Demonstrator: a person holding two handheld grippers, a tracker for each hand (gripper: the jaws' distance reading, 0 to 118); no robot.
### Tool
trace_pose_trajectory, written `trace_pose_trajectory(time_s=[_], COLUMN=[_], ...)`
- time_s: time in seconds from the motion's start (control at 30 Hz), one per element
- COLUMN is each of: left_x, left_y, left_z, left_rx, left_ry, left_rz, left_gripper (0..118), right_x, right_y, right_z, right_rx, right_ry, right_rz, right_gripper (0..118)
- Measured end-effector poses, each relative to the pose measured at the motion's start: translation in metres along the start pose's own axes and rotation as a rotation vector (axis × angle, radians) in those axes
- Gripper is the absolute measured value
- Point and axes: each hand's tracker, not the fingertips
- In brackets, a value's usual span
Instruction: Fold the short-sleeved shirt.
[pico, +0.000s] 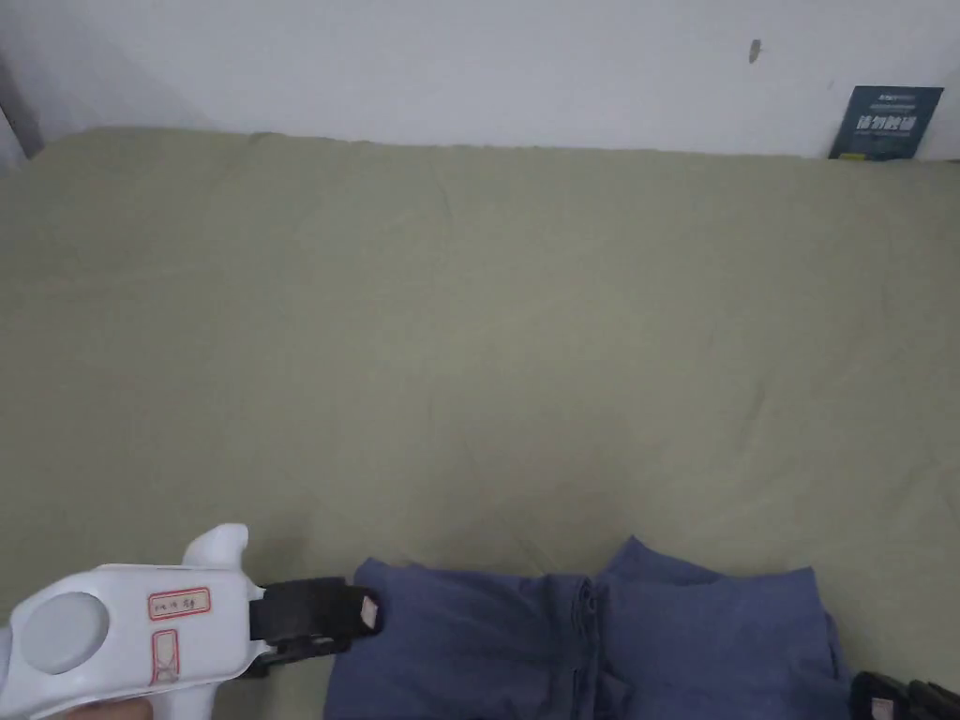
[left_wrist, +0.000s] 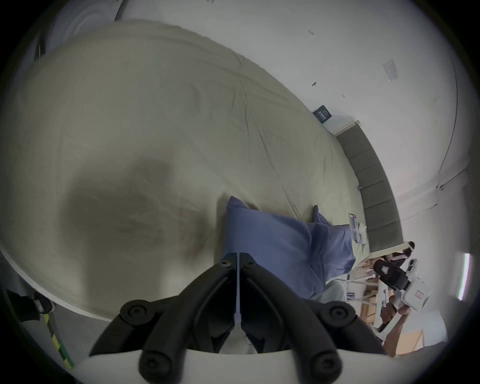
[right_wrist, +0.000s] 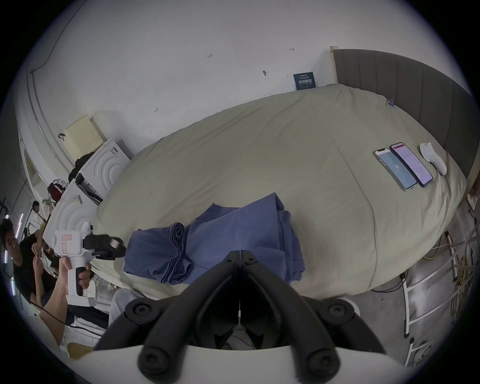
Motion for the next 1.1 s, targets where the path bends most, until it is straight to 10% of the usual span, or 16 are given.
trace_pose_trajectory(time_s=[0.3,0.33,0.4,0.83,1.1], left_x=[-0.014,-0.018,-0.025,0.035,0.136], left_y=[0.004,0.007,0.004,-0.001,0.018], left_z=[-0.055,-0.059,-0.069,0.039,0.040], left_rx=[-0.132,-0.117,-0.114,0.020,0.075], left_ry=[-0.358,-0.319,-0.148,-0.001,0.108], left_rz=[0.100,0.116,0.095,0.166,-0.045], left_gripper=[108,90,15,16,16], right_x=[0.008,0.009,0.008,0.027,0.033], right_y=[-0.001,-0.001,-0.002,0.002,-0.004], right_z=[0.002,0.002,0.005,0.019,0.028], right_rx=[-0.019,-0.019,-0.020,0.012,0.025], right_ry=[-0.036,-0.036,-0.034,0.005,0.022], right_rz=[-0.007,-0.013,-0.022,-0.063,-0.058], right_gripper=[0,0,0,0,0])
